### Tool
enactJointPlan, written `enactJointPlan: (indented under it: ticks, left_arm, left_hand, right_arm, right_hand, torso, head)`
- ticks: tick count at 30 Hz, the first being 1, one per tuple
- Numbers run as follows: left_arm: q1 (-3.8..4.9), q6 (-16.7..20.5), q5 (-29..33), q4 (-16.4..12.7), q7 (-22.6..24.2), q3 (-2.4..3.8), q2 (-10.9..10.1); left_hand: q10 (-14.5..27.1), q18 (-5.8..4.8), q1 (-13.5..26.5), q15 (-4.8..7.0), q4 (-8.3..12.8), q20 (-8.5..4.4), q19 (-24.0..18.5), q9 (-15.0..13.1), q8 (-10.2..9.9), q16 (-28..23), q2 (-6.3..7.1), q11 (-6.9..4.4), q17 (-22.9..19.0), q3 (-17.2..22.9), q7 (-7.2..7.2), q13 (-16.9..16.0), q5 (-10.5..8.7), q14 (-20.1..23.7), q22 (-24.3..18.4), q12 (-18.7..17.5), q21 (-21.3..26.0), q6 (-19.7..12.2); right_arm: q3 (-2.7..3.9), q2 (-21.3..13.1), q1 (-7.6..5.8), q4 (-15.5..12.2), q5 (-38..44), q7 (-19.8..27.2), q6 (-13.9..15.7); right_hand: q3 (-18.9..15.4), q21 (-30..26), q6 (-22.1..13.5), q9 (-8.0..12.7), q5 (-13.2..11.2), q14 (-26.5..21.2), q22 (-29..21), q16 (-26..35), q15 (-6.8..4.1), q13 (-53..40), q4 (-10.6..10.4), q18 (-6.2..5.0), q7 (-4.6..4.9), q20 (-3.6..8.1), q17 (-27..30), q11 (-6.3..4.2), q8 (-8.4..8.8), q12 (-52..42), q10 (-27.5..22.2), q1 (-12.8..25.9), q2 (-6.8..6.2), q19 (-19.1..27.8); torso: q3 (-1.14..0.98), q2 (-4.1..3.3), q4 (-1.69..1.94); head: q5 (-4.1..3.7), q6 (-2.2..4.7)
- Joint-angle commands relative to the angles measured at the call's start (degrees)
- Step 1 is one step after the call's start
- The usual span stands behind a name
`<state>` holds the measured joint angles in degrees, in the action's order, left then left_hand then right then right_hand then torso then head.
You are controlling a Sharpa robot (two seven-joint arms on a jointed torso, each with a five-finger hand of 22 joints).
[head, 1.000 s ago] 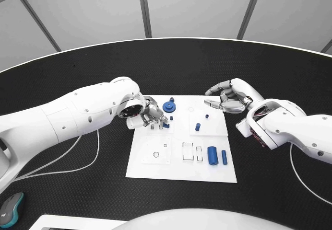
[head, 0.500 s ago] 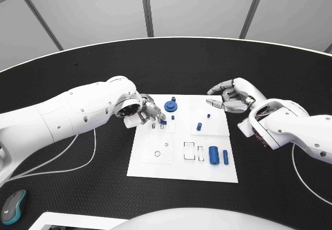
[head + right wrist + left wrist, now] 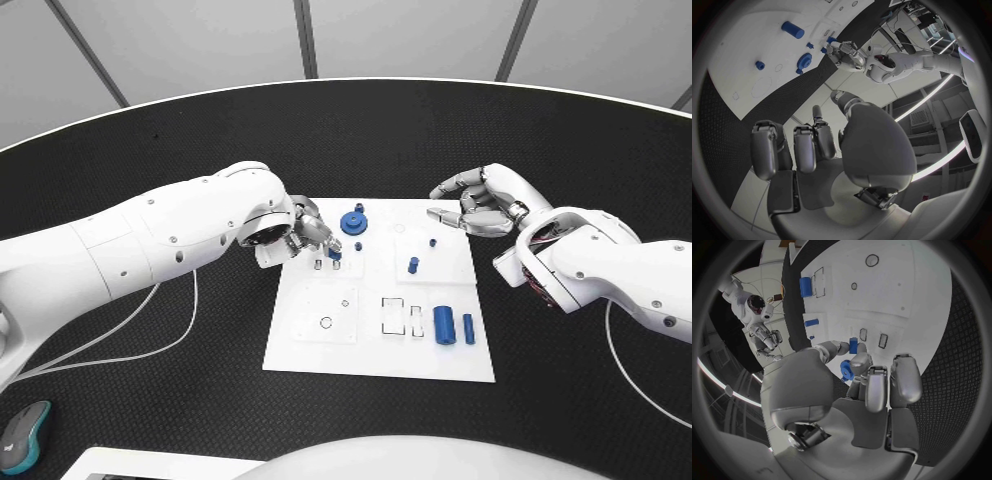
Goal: Assemble the parts on the task board
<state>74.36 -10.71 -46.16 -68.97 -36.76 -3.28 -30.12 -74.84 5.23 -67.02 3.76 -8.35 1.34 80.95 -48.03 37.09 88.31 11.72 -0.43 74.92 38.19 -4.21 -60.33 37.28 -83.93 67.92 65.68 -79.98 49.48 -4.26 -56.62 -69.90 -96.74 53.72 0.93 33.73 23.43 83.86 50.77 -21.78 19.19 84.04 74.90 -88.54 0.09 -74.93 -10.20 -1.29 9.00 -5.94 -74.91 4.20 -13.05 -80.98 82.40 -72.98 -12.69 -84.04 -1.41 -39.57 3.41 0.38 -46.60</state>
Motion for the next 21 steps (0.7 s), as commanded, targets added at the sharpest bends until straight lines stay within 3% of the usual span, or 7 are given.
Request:
enactJointPlan:
  ticks: [1, 21]
  left_arm:
    - [-0.01, 0.21, -0.75, -0.15, -0.05, 0.0, 0.16]
    - [-0.06, -1.37, -3.57, -0.12, -1.32, -0.1, 1.15]
  left_hand:
    - [-0.6, -0.8, 0.3, 0.48, 8.69, -0.13, 0.24, -0.17, 0.33, 0.27, -0.39, -0.19, 12.23, 8.42, 0.15, -0.09, 0.76, -5.26, 0.18, 0.36, -0.37, 0.58]
    - [-1.14, -0.95, 0.86, 0.78, 8.98, -0.34, 0.6, -0.82, 0.59, 0.29, -0.15, -0.49, 12.29, 8.2, 0.49, 0.08, 4.1, -5.28, 0.97, 0.35, -0.79, 1.2]
  right_arm:
    - [0.0, 0.01, 0.0, 0.01, 0.0, 0.01, 0.0]
    - [0.0, 0.04, 0.0, -0.04, 0.0, 0.01, 0.01]
  right_hand:
    - [0.04, -0.22, 0.29, -0.06, 0.34, 5.12, 10.08, 0.31, -0.37, -7.1, -0.25, -0.42, 0.06, 0.42, -11.88, -0.09, -0.32, -0.16, 0.1, -0.1, 0.38, -3.16]
    - [0.05, -0.22, 0.28, -0.07, 0.36, 5.12, 10.08, 0.31, -0.37, -7.09, -0.25, -0.42, 0.05, 0.42, -11.87, -0.1, -0.33, -0.15, 0.1, -0.13, 0.39, -3.16]
  torso:
    - [-0.02, 0.0, 0.02]
    - [0.02, -0.07, 0.03]
  head:
    - [0.06, 0.01]
    - [0.06, -0.18]
